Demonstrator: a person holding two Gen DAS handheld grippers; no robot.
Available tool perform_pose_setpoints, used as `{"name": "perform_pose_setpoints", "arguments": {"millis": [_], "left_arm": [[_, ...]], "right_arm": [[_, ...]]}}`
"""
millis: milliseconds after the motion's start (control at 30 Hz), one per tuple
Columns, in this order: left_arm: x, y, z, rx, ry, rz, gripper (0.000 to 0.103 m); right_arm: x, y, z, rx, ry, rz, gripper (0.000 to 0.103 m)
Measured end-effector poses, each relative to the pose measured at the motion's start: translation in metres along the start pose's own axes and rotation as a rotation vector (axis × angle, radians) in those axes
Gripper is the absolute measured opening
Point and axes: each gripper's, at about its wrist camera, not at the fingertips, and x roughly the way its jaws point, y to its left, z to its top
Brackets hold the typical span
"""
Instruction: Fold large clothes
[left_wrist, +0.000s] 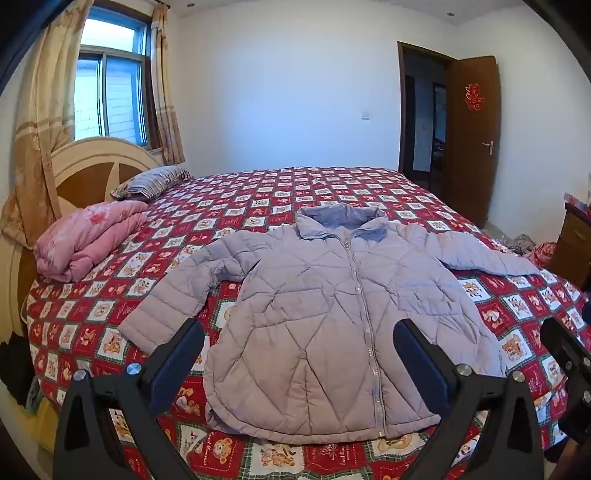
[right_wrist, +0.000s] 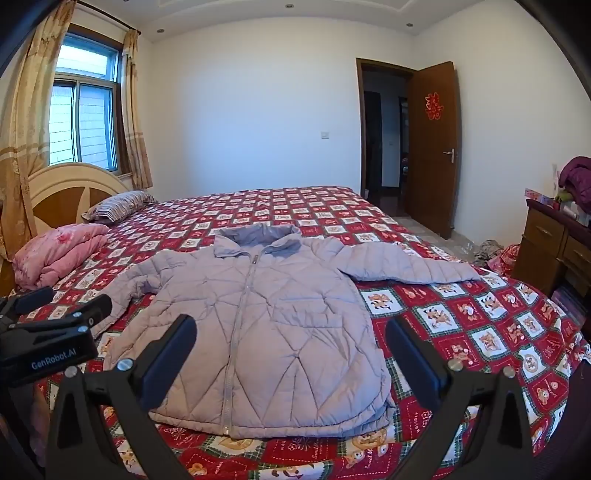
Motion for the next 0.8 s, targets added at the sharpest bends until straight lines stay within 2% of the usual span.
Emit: {"name": "perform_pose_setpoints", "arguments": {"millis": [233, 800], "left_arm": [[0.002, 0.012, 0.003, -0.061, 0.000, 0.000, 0.102], [0.001, 0.017, 0.005, -0.076, -0.012, 0.017, 0.102]], "right_arm": [[0.000, 0.001, 0.000, -0.003, 0.005, 0.003, 0.103], [0.003, 0.002, -0.001, -0.004, 0.014, 0.014, 0.103]]}}
